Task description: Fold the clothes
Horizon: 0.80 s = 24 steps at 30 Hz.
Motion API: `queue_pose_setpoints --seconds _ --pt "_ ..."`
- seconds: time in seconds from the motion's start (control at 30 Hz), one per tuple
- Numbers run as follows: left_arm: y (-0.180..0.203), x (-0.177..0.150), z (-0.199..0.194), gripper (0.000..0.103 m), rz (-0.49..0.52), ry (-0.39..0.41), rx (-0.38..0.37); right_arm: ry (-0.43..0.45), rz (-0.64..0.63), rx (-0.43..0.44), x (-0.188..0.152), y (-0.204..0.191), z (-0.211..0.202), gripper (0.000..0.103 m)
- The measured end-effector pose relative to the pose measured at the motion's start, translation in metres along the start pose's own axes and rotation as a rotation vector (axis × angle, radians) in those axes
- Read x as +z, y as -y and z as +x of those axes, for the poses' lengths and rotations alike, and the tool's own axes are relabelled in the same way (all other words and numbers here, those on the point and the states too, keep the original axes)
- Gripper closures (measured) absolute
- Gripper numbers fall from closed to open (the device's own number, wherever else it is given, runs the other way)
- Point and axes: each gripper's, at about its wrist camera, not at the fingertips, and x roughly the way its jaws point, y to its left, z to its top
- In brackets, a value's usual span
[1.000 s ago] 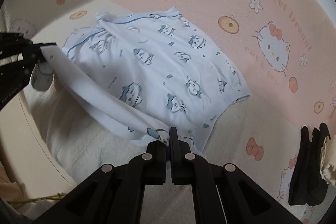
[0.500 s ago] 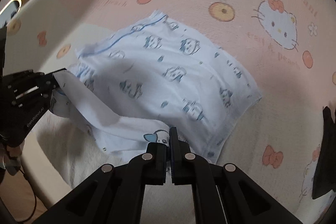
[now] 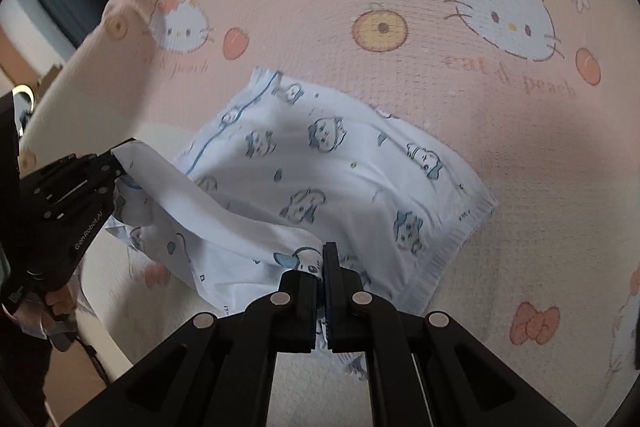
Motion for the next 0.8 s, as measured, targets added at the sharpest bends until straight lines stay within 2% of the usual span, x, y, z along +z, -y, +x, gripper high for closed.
queue_pose_setpoints --seconds 0.23,0.4,0.63,0.8 --pt "-0.017 0.031 0.027 0.102 -0.112 -0.054 -0.103 0.029 0.071 0.022 0.027 0.021 0.011 0.1" --pt "-0.03 0.045 0.053 0.102 -0.251 -0.11 -0.192 0.041 0.076 0.006 0.04 0.031 0.021 0.1" --pt "-0.037 0.053 0.085 0.102 -0.403 -0.174 -0.265 0.028 0.077 -0.016 0.05 0.043 0.04 0.1" --pt "-0.044 0.053 0.104 0.102 -0.561 -0.194 -0.348 0.031 0.09 -0.02 0.053 0.053 0.046 0.1"
